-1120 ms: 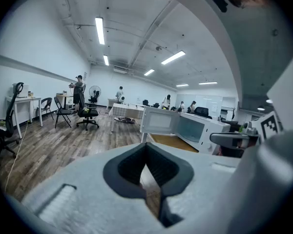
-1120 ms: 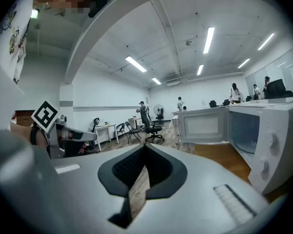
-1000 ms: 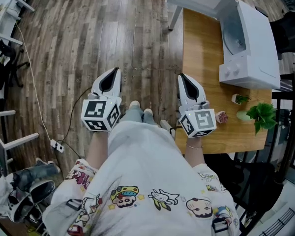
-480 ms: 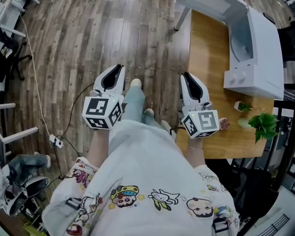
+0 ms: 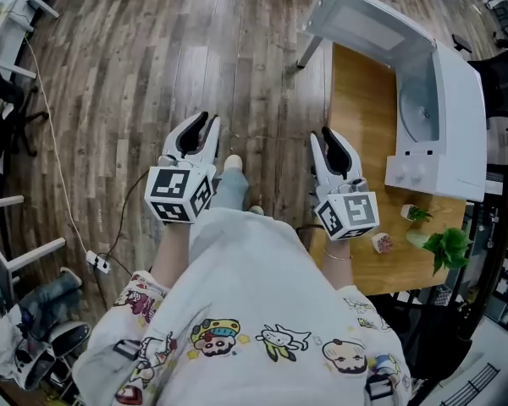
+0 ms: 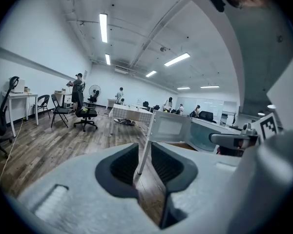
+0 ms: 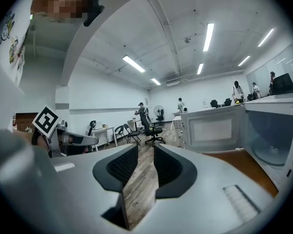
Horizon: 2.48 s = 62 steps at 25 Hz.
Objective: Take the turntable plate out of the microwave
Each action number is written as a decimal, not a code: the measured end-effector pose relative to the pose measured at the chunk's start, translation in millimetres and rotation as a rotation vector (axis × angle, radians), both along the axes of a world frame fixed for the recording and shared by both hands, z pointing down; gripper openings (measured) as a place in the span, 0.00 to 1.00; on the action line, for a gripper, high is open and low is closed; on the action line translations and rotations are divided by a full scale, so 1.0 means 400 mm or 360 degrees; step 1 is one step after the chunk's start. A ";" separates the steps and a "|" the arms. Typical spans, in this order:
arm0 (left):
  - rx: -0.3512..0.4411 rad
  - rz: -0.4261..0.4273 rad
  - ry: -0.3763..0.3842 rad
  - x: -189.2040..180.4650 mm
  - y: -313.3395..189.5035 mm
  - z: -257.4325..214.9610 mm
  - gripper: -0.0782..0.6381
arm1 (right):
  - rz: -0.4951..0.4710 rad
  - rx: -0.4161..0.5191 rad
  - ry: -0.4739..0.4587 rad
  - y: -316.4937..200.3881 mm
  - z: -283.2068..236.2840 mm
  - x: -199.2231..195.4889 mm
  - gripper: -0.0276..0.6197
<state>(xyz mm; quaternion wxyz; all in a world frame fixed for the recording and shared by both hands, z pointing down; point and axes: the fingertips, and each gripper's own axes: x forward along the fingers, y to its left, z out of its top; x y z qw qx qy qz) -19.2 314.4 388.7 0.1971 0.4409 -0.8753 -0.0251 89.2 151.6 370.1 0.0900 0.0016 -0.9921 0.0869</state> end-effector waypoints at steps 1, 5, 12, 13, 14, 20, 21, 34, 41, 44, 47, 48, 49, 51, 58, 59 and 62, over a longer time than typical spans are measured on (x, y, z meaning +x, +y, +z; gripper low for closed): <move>0.0003 0.0005 0.0002 -0.023 -0.007 0.001 0.22 | 0.0005 -0.0001 -0.0001 -0.007 0.000 -0.021 0.19; 0.0014 0.0036 0.0007 -0.103 -0.031 0.002 0.24 | 0.0030 -0.0007 0.0002 -0.027 0.002 -0.094 0.23; 0.0021 0.0098 0.0016 -0.225 -0.049 0.003 0.26 | 0.0098 -0.0022 0.0006 -0.056 -0.001 -0.203 0.27; 0.0022 0.0110 0.0018 -0.240 -0.050 0.003 0.26 | 0.0111 -0.0018 0.0002 -0.060 -0.004 -0.217 0.27; 0.0023 0.0122 0.0019 -0.254 -0.050 0.004 0.26 | 0.0125 -0.0013 -0.0002 -0.063 -0.007 -0.229 0.27; 0.0021 0.0192 0.0018 -0.312 -0.065 0.010 0.27 | 0.0235 0.0014 -0.0013 -0.090 -0.012 -0.265 0.28; 0.0019 0.0201 0.0023 -0.317 -0.068 0.014 0.27 | 0.0248 0.0014 -0.0006 -0.093 -0.009 -0.265 0.28; -0.0027 0.0327 0.0092 -0.397 -0.229 0.079 0.27 | 0.0411 -0.0044 0.0071 -0.237 0.073 -0.306 0.30; -0.0032 0.0578 0.0101 -0.453 -0.452 0.070 0.27 | 0.0599 -0.0082 0.0076 -0.389 0.077 -0.344 0.30; -0.0020 0.0728 0.0104 -0.447 -0.573 0.052 0.27 | 0.0690 -0.0088 0.0068 -0.462 0.061 -0.345 0.30; -0.0005 0.0867 0.0106 -0.421 -0.684 0.034 0.27 | 0.0781 -0.0083 0.0055 -0.530 0.041 -0.324 0.30; 0.0001 0.0921 0.0110 -0.405 -0.719 0.029 0.27 | 0.0821 -0.0081 0.0053 -0.552 0.037 -0.309 0.30; 0.0003 0.0978 0.0117 -0.386 -0.752 0.026 0.27 | 0.0865 -0.0083 0.0052 -0.574 0.033 -0.290 0.30; 0.0003 0.1089 0.0130 -0.346 -0.814 0.022 0.27 | 0.0952 -0.0091 0.0047 -0.616 0.027 -0.255 0.30; 0.0024 0.1476 0.0137 -0.207 -1.018 0.001 0.27 | 0.1275 -0.0101 0.0000 -0.730 0.010 -0.122 0.30; 0.0027 0.1525 0.0142 -0.188 -1.043 0.000 0.27 | 0.1320 -0.0102 -0.0006 -0.740 0.009 -0.101 0.30; 0.0033 0.1657 0.0143 -0.137 -1.108 -0.002 0.27 | 0.1455 -0.0096 -0.0019 -0.762 0.005 -0.036 0.30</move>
